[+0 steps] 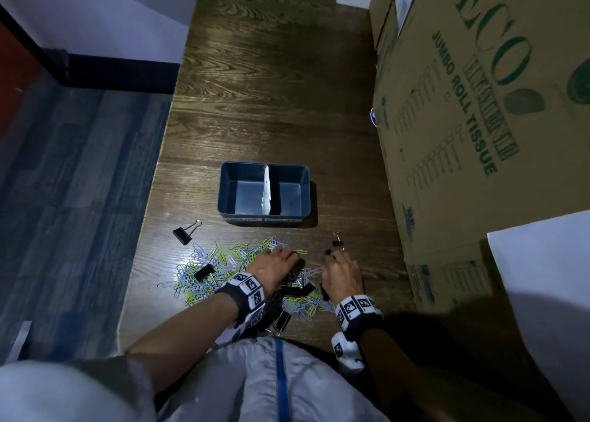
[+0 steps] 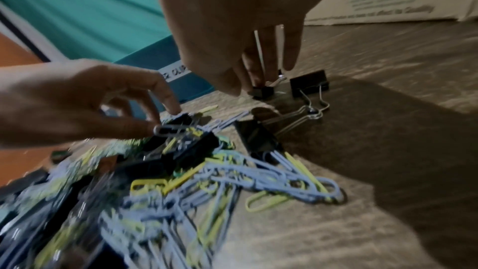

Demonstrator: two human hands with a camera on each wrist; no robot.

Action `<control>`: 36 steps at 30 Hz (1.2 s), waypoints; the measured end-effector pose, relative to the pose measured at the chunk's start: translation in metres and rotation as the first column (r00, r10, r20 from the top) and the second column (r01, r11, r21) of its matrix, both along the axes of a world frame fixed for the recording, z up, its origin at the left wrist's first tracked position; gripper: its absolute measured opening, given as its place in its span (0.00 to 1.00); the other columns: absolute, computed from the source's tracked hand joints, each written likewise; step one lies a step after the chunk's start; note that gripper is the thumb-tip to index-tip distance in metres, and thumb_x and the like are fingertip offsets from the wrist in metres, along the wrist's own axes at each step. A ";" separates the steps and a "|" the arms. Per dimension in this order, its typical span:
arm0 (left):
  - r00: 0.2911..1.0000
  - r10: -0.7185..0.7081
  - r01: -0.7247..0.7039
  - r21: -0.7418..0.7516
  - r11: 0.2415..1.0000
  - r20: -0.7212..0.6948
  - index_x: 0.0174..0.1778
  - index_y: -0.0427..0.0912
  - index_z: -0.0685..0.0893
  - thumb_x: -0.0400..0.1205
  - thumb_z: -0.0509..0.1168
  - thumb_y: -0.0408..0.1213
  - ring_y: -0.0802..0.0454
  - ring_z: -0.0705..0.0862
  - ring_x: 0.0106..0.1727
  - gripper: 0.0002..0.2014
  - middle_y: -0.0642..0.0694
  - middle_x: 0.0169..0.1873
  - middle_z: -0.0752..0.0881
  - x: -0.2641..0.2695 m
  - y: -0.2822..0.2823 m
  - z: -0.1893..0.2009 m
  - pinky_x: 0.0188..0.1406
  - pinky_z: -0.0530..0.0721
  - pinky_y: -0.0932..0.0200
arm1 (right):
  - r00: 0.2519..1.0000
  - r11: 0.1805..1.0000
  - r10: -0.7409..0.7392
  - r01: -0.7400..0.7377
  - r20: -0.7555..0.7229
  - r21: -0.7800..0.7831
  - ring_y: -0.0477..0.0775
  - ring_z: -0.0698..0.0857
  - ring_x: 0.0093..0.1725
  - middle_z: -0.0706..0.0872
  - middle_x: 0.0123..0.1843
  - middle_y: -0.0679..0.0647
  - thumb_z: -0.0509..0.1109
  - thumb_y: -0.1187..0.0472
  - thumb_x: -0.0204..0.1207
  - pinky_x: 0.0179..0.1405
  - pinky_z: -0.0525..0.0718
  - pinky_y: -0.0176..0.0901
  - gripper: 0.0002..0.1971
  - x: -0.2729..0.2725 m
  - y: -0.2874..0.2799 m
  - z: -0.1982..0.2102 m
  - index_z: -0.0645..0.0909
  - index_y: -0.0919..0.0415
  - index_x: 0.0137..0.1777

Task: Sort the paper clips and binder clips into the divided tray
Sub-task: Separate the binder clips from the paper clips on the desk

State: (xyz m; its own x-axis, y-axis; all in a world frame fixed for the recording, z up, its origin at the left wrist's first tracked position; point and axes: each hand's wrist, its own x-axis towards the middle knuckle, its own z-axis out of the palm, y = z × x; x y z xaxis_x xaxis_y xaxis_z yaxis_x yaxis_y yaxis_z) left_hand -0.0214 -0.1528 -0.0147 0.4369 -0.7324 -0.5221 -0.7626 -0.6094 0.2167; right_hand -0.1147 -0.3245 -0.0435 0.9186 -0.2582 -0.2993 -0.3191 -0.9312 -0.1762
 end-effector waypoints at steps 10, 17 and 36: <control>0.997 -0.042 0.038 -0.053 0.998 -0.069 0.73 0.47 0.70 0.75 0.73 0.33 0.41 0.79 0.60 0.31 0.44 0.70 0.68 0.013 -0.002 -0.009 0.47 0.86 0.47 | 0.927 0.910 -0.367 0.340 0.079 0.237 0.63 0.87 0.42 0.86 0.47 0.56 0.68 0.65 0.72 0.40 0.87 0.53 0.07 -0.022 -0.012 -0.009 0.86 0.53 0.42; 0.995 0.040 -0.049 -0.100 0.994 -0.095 0.72 0.43 0.72 0.78 0.69 0.32 0.43 0.82 0.57 0.26 0.44 0.66 0.75 0.011 0.001 -0.011 0.49 0.84 0.51 | 0.968 0.910 -0.238 0.249 -0.073 0.331 0.56 0.86 0.42 0.82 0.50 0.47 0.80 0.57 0.64 0.40 0.86 0.54 0.16 -0.050 -0.003 -0.034 0.78 0.46 0.48; 0.525 0.851 -0.812 -0.317 0.490 -0.029 0.44 0.52 0.79 0.78 0.65 0.48 0.48 0.85 0.37 0.05 0.49 0.39 0.86 0.049 0.204 -0.022 0.37 0.85 0.54 | 0.871 0.859 -0.483 0.451 0.089 0.243 0.58 0.81 0.48 0.79 0.47 0.51 0.78 0.66 0.68 0.44 0.80 0.48 0.16 -0.037 -0.017 0.002 0.74 0.49 0.43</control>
State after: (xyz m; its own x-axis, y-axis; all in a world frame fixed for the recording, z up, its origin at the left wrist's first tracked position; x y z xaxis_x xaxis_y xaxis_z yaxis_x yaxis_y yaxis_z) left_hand 0.0277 0.0510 -0.0367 0.9575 -0.0864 -0.2753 0.0392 -0.9063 0.4208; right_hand -0.1517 -0.3419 -0.0419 0.7417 -0.6140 -0.2700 -0.6640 -0.6152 -0.4249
